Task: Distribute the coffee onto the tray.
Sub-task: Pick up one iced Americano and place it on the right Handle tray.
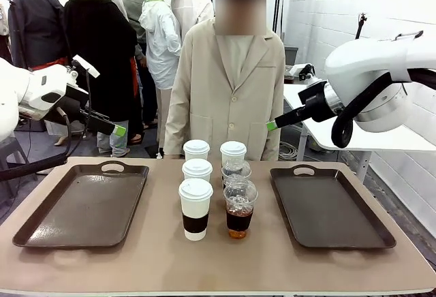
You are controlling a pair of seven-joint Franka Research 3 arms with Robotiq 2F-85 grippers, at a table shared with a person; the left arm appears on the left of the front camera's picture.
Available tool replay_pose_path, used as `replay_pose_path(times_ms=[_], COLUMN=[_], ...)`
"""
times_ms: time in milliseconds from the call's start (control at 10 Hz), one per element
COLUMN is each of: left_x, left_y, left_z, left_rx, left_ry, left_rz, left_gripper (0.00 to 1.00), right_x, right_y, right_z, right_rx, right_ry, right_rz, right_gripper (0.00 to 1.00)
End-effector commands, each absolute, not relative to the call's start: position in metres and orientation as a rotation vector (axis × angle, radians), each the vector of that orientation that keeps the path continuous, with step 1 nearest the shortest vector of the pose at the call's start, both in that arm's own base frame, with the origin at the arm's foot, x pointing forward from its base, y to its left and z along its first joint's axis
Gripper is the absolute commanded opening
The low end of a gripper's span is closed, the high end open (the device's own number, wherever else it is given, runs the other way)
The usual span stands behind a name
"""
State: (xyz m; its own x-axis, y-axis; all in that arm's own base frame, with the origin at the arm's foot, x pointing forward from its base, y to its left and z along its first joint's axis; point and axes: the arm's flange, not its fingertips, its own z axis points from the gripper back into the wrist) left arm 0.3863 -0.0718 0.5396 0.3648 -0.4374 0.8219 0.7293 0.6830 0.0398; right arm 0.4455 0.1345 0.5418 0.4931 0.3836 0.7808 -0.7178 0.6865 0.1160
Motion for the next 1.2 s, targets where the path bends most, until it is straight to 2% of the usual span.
replay_pose_path(times_ms=[0, 1100], left_x=[0.3858, 0.3858], left_y=[-0.0684, -0.0684], left_z=[0.5379, 0.5379], left_rx=[-0.367, -0.367], left_ry=[-0.907, -0.907], left_rz=[-0.774, -0.774], left_gripper=[1.0, 1.0], right_x=[0.4454, 0.4454], right_y=[0.1322, 0.1322], right_z=[0.5428, 0.5428], right_rx=[0.48, 0.48], right_ry=[-0.805, -0.805], right_rz=[0.698, 0.698], right_gripper=[1.0, 1.0])
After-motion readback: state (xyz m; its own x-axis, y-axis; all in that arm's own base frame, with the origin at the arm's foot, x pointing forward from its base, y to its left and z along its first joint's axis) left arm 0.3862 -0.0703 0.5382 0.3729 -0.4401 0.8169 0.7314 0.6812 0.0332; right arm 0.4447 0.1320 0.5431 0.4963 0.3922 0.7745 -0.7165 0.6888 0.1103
